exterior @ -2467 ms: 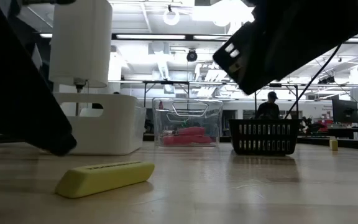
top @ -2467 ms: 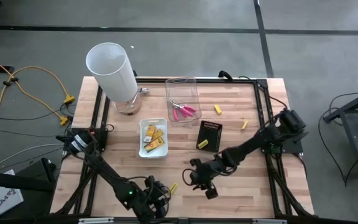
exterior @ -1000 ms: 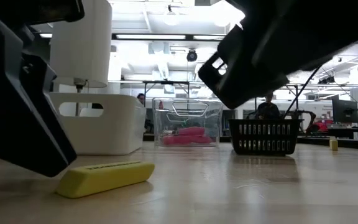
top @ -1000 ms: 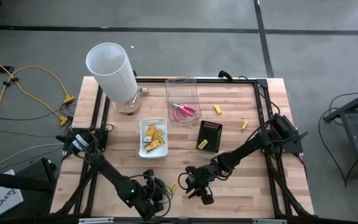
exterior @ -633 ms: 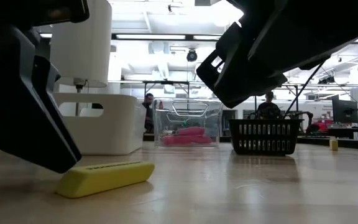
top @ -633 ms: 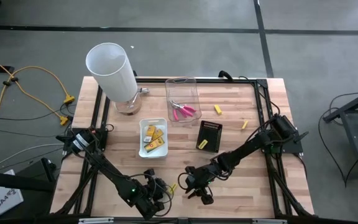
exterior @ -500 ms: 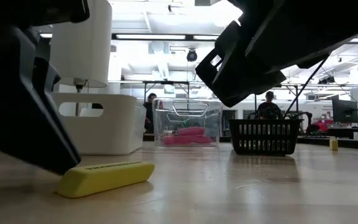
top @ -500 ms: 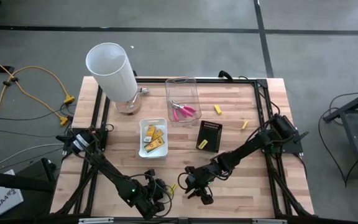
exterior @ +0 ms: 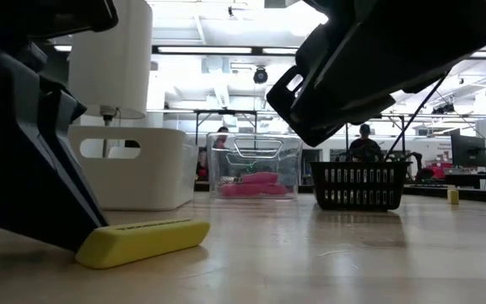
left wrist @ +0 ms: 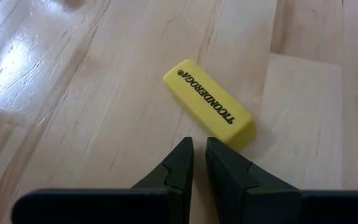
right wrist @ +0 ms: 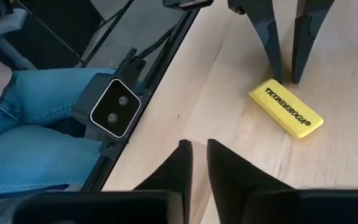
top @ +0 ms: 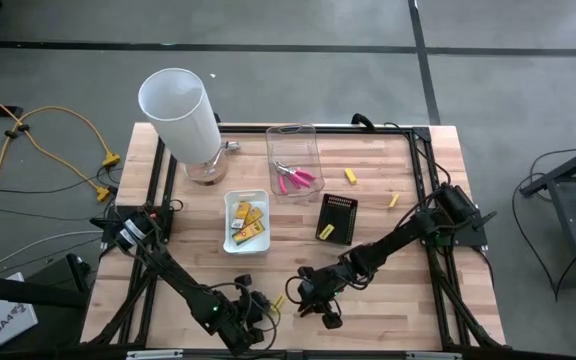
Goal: Pick & Place School Supplies
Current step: Put the bottom left yellow eraser into the black bin
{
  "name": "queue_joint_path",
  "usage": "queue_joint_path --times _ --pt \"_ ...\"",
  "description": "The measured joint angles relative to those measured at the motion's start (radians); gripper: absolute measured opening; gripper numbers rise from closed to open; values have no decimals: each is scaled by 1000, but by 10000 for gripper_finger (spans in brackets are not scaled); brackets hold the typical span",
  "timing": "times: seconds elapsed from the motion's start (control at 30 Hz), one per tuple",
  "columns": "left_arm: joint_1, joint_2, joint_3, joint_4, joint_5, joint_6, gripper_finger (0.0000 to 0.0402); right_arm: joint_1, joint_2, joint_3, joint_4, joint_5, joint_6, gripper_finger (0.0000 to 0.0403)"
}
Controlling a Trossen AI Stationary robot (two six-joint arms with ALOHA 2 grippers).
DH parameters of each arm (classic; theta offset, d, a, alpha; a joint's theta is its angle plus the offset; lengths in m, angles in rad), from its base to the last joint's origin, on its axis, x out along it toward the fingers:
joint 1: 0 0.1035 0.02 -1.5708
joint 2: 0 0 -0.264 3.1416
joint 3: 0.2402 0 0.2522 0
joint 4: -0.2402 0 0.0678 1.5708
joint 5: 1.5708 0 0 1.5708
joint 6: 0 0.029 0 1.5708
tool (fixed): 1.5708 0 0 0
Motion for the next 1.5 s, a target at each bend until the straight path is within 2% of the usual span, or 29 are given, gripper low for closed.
queue_joint_path --times 0.13,0.23,1.13,1.5 --pt "0 1 0 2 -1 -2 44 0 0 0 0 -3 2 8" --pt "1 1 0 2 -2 -2 44 0 0 0 0 -2 14 4" --pt "2 3 -2 37 -10 -1 44 7 35 1 1 -5 133 2" --pt "7 4 -2 52 -10 24 44 -3 93 0 103 -26 148 2"
